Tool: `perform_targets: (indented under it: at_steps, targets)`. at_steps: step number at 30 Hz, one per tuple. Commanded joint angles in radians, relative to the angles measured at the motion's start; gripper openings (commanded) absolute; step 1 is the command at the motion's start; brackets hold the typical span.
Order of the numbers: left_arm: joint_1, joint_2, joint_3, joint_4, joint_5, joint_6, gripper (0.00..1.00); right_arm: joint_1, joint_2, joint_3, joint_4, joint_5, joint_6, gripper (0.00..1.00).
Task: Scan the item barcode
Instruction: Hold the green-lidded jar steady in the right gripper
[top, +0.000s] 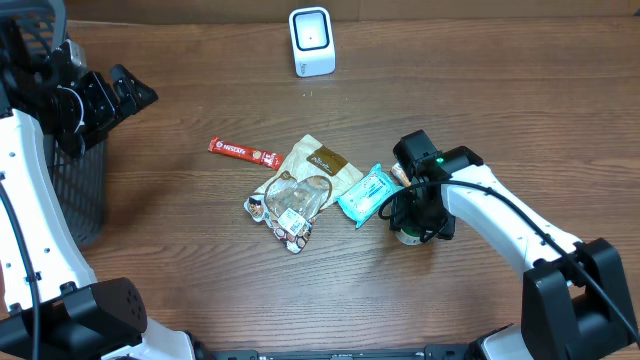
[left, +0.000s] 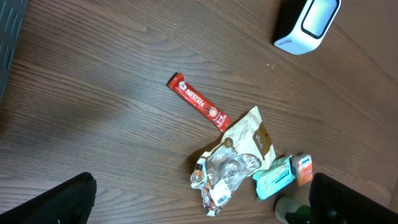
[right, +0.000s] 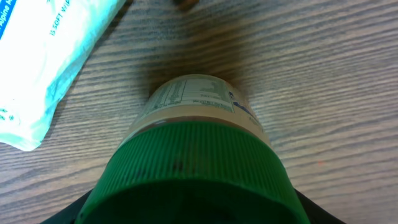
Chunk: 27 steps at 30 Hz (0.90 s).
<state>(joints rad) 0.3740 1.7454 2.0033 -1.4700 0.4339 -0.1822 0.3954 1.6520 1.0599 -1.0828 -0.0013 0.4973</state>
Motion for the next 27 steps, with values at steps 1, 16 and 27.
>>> perform_targets:
  at_steps: [1,16,27]
  targets:
    - [-0.004,0.005,-0.003,0.001,0.0,-0.009,1.0,0.003,0.003,0.055,-0.022,-0.011,0.004,0.04]
    - [-0.004,0.005,-0.003,0.002,0.0,-0.009,1.0,0.003,0.003,0.055,-0.031,-0.011,0.004,0.04]
    - [-0.004,0.005,-0.003,0.001,0.0,-0.009,1.0,0.003,0.003,0.054,-0.029,-0.011,0.004,0.04]
